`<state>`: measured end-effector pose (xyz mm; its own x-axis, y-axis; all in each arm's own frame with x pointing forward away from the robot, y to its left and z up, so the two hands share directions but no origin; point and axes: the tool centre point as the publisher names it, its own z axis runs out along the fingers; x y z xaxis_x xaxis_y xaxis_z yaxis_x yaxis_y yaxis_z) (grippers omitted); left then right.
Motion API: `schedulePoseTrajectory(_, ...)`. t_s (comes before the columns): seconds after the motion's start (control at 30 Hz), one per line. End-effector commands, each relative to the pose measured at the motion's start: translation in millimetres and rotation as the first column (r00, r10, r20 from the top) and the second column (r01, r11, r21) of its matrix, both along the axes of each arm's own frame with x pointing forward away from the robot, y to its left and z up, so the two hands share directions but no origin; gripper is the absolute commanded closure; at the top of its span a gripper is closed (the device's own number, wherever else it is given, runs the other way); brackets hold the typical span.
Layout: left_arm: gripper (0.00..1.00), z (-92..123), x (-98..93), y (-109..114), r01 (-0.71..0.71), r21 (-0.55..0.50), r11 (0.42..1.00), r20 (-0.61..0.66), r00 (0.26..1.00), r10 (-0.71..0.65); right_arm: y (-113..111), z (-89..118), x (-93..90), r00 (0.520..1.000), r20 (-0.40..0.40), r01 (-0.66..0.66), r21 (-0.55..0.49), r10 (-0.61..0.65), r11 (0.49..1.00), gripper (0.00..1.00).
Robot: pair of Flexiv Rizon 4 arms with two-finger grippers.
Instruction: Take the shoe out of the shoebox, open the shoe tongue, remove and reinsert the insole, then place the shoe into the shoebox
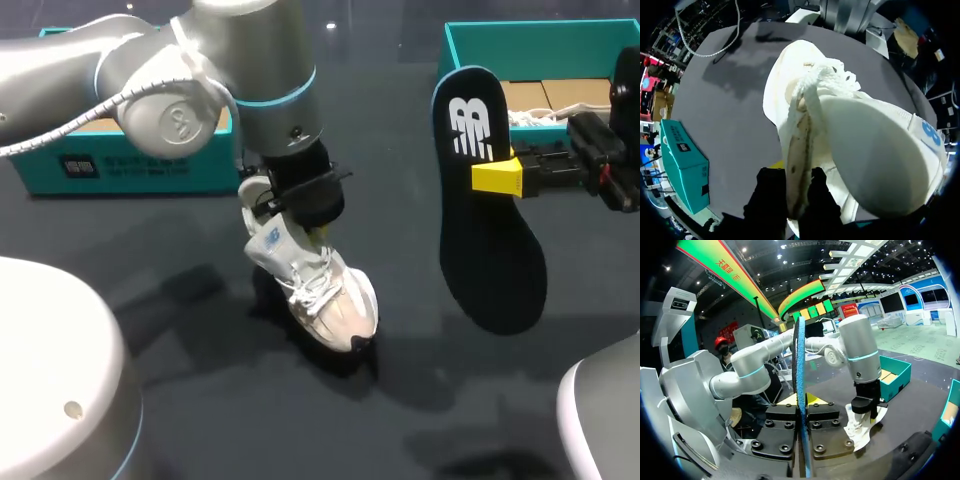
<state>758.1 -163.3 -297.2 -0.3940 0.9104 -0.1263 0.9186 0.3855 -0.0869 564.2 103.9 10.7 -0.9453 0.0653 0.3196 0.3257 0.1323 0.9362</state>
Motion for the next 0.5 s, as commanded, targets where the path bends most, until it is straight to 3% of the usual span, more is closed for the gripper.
schedulePoseTrajectory(0.03,1.0,5,-2.5,-7,0.067,0.068,0.995,0.039,0.997,-0.07,0,-3,-4.7,1.0,0.001,0.009,0.003,-0.009,1.0,1.0)
schedulePoseTrajectory(0.2,1.0,3,-0.2,-9,0.084,0.08,0.993,0.003,0.996,-0.085,0,-3,-4.7,1.0,0.001,0.009,0.003,-0.009,1.0,1.0)
schedulePoseTrajectory(0.4,1.0,6,5.4,-13,0.28,0.115,0.953,-0.114,0.957,-0.267,0,-3,-4.7,1.0,0.001,0.009,0.003,-0.009,1.0,1.0)
schedulePoseTrajectory(0.5,1.0,3,3.9,-17,0.321,0.149,0.935,-0.11,0.945,-0.307,0,-3,-4.7,1.0,0.001,0.009,0.003,-0.009,1.0,1.0)
